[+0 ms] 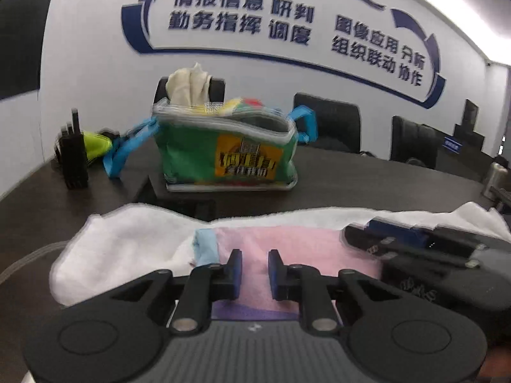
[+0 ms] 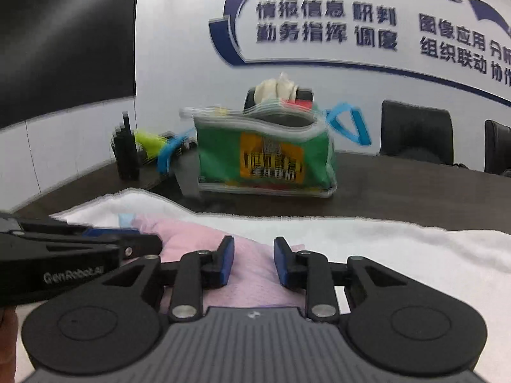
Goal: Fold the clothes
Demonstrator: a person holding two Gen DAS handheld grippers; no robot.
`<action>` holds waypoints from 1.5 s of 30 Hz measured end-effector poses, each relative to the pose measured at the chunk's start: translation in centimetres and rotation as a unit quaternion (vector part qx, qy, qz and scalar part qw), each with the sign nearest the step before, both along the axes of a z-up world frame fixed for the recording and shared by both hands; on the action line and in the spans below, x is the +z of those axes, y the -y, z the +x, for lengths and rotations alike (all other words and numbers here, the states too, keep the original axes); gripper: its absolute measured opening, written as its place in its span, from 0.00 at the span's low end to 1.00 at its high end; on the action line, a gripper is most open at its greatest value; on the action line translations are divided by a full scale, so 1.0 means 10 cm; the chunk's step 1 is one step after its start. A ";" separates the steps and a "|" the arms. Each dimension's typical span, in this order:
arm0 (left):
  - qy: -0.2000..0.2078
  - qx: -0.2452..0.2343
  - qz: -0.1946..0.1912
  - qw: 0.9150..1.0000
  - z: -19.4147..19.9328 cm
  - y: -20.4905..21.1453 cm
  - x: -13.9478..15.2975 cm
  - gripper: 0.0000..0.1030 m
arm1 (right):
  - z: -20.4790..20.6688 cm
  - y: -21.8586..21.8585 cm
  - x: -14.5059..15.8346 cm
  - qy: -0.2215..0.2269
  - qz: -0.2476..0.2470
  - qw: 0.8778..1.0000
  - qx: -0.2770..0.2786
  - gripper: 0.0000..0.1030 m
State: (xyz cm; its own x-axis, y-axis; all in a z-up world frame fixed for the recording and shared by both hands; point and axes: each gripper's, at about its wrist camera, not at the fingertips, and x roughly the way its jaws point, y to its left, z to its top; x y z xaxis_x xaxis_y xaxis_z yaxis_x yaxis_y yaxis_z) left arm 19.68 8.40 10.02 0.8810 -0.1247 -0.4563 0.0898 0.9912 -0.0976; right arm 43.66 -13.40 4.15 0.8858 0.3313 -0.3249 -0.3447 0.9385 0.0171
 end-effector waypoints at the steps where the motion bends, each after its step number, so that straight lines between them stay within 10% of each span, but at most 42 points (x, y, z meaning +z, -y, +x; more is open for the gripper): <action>1: 0.017 0.004 0.000 1.000 -0.19 -0.02 0.14 0.27 | -0.11 0.06 0.08 0.014 0.009 1.000 -0.001 0.29; 3: 0.042 0.002 -0.017 0.999 -0.64 -0.01 0.32 0.54 | -0.38 0.21 0.24 0.033 0.024 0.999 -0.002 0.36; 12: -0.048 0.000 -0.027 0.998 -1.82 0.53 -0.39 0.78 | -1.45 0.70 -0.07 -0.040 -0.011 0.999 -0.020 0.99; 22: -0.088 0.014 0.052 0.995 -2.13 0.78 -0.94 0.90 | -2.28 1.05 -0.75 -0.133 -0.071 0.984 -0.091 1.00; 45: -0.105 0.036 0.051 0.993 -2.12 0.82 -0.97 1.00 | -2.14 1.01 -0.85 -0.164 -0.063 0.981 -0.078 1.00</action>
